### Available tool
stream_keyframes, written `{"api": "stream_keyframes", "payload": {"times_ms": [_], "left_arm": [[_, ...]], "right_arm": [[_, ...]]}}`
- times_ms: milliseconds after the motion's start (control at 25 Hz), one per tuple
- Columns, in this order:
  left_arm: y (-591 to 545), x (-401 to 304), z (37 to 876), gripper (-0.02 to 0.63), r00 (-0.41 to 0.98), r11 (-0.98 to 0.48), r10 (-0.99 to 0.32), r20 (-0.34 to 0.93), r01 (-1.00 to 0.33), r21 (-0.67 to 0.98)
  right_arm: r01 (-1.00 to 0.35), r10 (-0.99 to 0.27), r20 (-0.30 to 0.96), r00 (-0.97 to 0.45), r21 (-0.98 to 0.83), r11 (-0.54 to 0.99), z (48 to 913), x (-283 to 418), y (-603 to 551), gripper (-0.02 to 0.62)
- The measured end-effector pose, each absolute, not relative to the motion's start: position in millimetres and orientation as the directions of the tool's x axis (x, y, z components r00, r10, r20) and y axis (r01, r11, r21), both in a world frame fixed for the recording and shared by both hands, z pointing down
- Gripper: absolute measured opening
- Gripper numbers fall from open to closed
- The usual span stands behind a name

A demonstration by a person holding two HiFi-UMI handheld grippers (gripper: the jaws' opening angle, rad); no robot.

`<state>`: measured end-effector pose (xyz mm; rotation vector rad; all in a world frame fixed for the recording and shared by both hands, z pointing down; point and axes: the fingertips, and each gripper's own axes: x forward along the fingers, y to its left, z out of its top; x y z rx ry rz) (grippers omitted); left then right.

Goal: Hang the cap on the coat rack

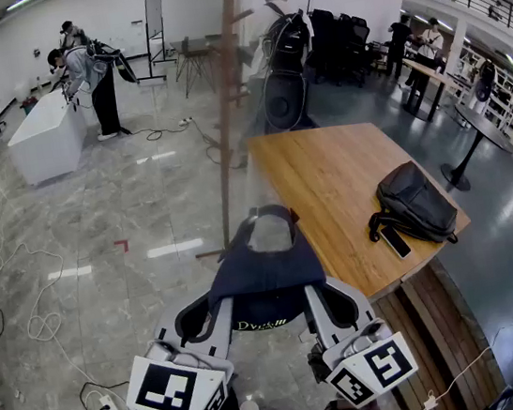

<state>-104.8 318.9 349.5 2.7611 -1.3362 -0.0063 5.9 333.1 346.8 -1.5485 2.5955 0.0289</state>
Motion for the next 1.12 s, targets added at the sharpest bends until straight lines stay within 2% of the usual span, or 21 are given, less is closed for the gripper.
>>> {"api": "stream_keyframes", "payload": {"times_ms": [440, 960, 1120], "left_arm": [[215.6, -91.4, 361.5, 0.021, 0.644, -0.639, -0.764, 0.040, -0.764, 0.089], [6.0, -78.2, 319.3, 0.021, 0.689, -0.690, -0.724, -0.022, -0.724, 0.027], [-48.8, -63.9, 310.2, 0.021, 0.713, -0.713, -0.701, -0.019, -0.700, 0.030]], "right_arm": [[-0.890, -0.890, -0.086, -0.449, -0.046, 0.453, 356.2, 18.3, 234.1, 0.020], [-0.917, -0.904, -0.182, -0.386, -0.031, 0.397, 314.8, 31.5, 24.6, 0.020], [-0.929, -0.918, -0.177, -0.356, -0.036, 0.367, 305.7, 45.2, -27.0, 0.020]]}}
